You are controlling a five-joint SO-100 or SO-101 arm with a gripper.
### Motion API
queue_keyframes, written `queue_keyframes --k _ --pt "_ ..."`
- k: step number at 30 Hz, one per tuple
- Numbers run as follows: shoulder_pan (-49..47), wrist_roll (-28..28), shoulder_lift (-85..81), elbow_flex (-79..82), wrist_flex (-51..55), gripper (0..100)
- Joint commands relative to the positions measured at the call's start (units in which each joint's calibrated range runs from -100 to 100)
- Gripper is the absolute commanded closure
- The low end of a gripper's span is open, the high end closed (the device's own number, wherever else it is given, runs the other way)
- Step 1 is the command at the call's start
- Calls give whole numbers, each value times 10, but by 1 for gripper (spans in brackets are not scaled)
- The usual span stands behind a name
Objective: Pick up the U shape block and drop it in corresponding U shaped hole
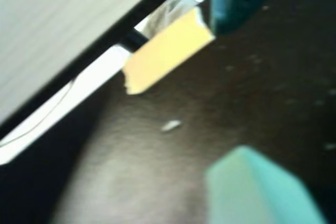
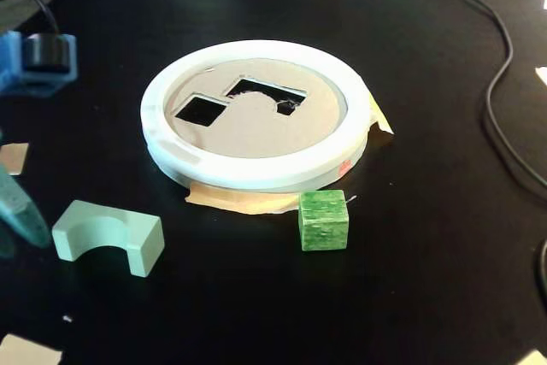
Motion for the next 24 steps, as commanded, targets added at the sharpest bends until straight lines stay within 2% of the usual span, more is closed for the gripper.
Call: queue_keyframes --k 1,4,8,12,19,22,24 --pt "-5 -5 -4 -10 -73 30" --pt "-5 -20 -4 -10 -105 30" --pt "-10 -74 -2 -34 -96 30" --pt "-64 -108 1 -134 -32 30" --pt "-76 -198 6 -287 165 30" --pt "-83 -243 71 -325 174 30" --pt "-134 -280 163 -372 161 30"
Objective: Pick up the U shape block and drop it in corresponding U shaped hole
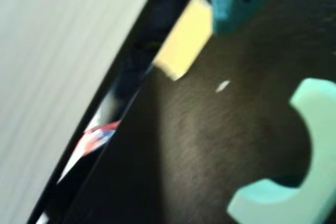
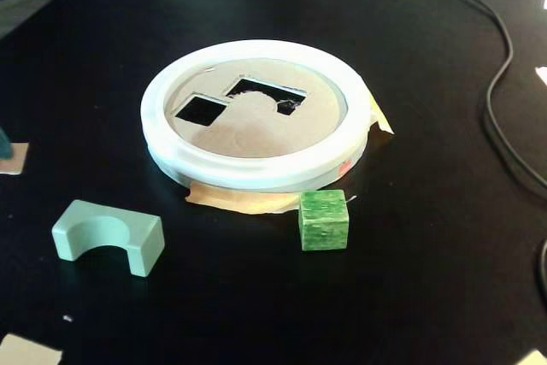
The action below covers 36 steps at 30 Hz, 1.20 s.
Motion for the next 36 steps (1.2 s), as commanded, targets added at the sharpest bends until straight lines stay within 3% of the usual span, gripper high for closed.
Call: queue_keyframes --k 1,5,10,15,28,36 --pt "-87 -79 157 -135 2 30" --pt "-170 -166 343 -231 -29 30" --pt "-200 -233 487 -253 -56 31" --pt "-200 -237 611 -250 -161 31" --pt "-223 -238 736 -255 -184 32" --pt "-243 -238 816 -256 -301 32"
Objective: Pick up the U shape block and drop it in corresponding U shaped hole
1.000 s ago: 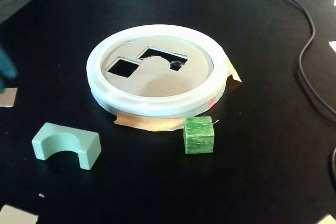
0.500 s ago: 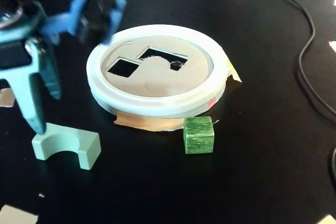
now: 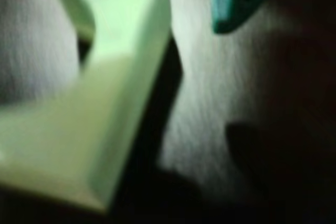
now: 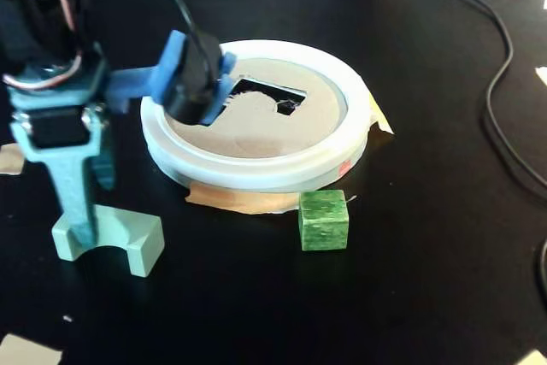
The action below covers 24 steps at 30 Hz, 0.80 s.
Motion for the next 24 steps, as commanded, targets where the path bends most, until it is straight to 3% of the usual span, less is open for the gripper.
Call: queue_keyframes --k 1,5,7,14,16,24 --pt "-21 -4 37 -49 -60 32" --pt "-21 1 49 -49 -68 33" --pt "-21 1 49 -49 -68 38" --pt "-15 1 48 -49 -68 83" --pt "-6 1 48 -49 -68 90" --pt "-1 -2 48 -40 -67 94"
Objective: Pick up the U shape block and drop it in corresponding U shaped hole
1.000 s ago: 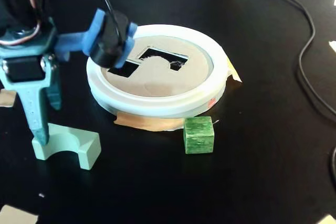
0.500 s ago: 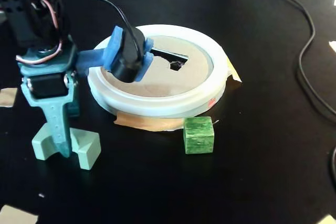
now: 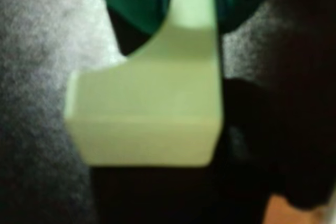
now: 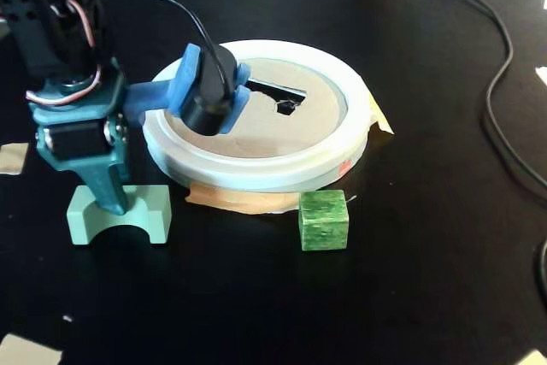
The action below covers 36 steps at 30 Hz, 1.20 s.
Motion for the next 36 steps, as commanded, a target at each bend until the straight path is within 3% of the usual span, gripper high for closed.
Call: queue_keyframes --k 1,11,16,23,27,36 --pt "9 -2 0 -38 -12 94" --pt "0 1 -24 -46 2 94" --pt "-9 -1 -125 -39 7 94" --pt "-10 -5 -210 -140 198 94" --pt "-57 -47 -200 -264 275 94" --pt "-231 -136 -47 -395 267 94"
